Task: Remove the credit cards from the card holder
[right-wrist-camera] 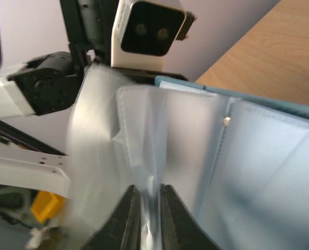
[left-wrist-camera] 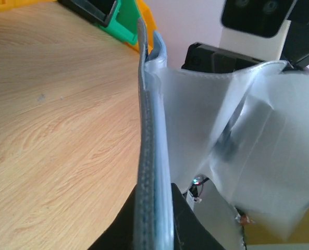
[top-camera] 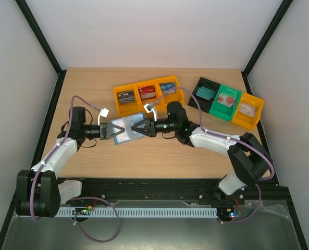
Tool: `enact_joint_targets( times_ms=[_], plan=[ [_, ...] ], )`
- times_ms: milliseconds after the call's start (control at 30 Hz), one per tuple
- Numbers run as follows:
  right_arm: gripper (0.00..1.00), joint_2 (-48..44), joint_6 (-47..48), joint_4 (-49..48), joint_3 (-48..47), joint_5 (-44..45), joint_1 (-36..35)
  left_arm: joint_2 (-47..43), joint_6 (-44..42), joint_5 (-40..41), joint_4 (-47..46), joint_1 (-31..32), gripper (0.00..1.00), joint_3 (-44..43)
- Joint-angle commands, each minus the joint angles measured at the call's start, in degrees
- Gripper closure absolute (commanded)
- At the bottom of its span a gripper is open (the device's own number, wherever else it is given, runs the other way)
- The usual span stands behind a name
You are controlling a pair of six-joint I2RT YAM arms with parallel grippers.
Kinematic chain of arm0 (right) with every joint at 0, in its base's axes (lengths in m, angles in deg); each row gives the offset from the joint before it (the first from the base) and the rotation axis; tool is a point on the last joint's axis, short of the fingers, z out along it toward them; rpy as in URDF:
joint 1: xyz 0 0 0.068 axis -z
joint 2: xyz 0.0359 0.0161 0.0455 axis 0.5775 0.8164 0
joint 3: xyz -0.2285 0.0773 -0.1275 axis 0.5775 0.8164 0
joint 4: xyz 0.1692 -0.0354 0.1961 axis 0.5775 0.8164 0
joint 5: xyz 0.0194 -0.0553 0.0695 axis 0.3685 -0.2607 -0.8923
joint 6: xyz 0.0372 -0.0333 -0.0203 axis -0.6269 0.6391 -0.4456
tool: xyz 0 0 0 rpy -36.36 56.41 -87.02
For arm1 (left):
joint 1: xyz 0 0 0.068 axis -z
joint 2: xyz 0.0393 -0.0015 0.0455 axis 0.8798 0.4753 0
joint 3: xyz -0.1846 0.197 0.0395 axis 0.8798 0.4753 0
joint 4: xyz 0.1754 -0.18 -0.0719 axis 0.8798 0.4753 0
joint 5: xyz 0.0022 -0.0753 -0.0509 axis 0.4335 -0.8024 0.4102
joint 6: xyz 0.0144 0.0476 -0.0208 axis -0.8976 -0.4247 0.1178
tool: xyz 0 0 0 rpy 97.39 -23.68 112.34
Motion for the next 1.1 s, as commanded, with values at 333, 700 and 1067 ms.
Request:
enact_joint_targets(
  times_ms=[333,700,1067],
  plan=[
    [0.48,-5.60,3.60,27.20,3.56,38.53,11.47,-2.82,-11.72,38.53,17.76,1.66,0.98,-10.76],
    [0.01,-16.01,11.71,13.19,2.22,24.74,3.00,-3.48,-12.53,23.84,16.76,1.71,0.98,-11.06],
    [0.01,-5.18,8.65,8.07,-0.16,19.88,3.02,-4.13,-13.89,10.57,18.30,2.02,0.98,-12.21]
  ],
)
